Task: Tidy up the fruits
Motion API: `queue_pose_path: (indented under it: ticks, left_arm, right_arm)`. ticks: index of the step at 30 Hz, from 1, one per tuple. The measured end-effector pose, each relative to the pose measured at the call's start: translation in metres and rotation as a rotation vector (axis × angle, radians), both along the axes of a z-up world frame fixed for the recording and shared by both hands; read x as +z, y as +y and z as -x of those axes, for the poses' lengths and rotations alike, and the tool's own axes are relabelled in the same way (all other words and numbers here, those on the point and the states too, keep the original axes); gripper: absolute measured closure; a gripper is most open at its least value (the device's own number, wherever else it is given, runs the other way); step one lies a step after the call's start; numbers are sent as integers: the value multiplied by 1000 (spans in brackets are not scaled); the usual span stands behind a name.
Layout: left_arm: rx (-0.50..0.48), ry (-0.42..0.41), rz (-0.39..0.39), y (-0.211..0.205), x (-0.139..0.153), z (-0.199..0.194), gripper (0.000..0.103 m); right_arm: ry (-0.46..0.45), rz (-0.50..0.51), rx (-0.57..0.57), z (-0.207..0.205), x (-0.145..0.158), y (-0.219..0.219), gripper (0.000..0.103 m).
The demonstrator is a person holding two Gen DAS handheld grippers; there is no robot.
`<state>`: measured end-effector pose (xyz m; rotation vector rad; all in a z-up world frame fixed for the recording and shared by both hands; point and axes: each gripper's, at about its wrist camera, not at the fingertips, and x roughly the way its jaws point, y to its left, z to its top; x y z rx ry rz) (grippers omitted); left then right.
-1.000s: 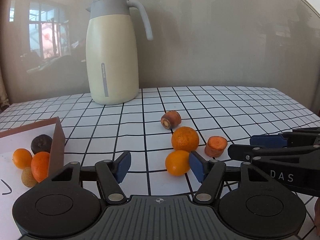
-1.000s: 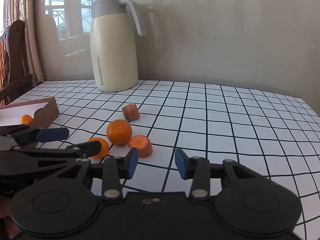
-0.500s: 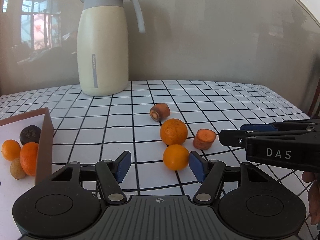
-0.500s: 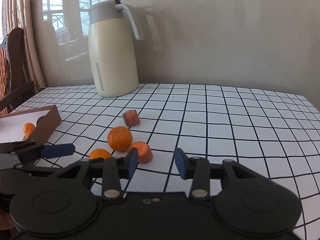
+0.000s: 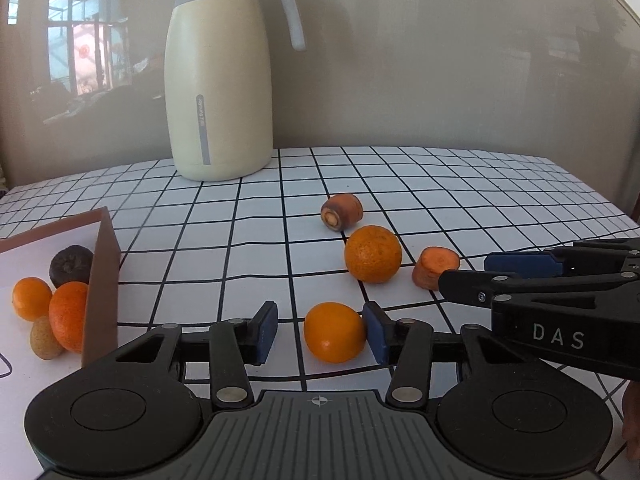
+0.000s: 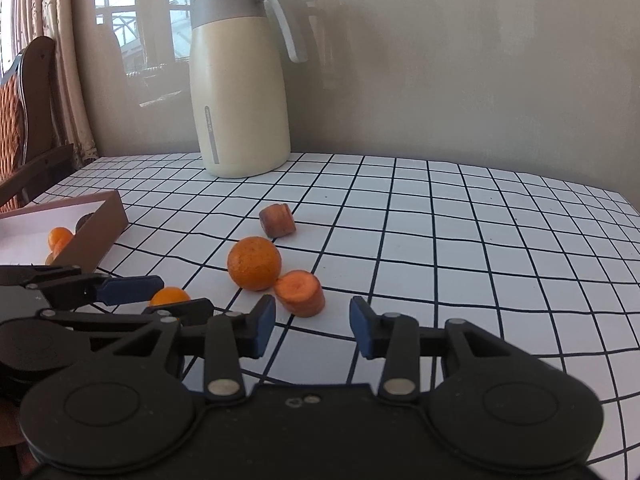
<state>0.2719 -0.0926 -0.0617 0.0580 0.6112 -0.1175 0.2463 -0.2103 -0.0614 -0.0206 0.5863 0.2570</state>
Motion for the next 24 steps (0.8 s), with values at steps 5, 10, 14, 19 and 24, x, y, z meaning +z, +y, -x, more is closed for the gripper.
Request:
queue_pose_path:
  ticks: [5,10,14,19,24]
  left_arm:
    - [17,3,8,10,0,4,55]
    - [15,4,1,11,0,9,55]
    - [8,5,3,11,0,9,69]
    - [14,0,9,12,1,9,72]
    - [5,-21,-14,7,2,12,72]
  right_arm:
    - [-18,76,-1,-8,-4,16,71]
    - [6,104,-3,-22,-10,24,75]
    - [9,111,-9,-23,-11,24,82]
    - [8,108,-22,-23,-11,21,82]
    - [-8,103,-31,-17,-6,16,83]
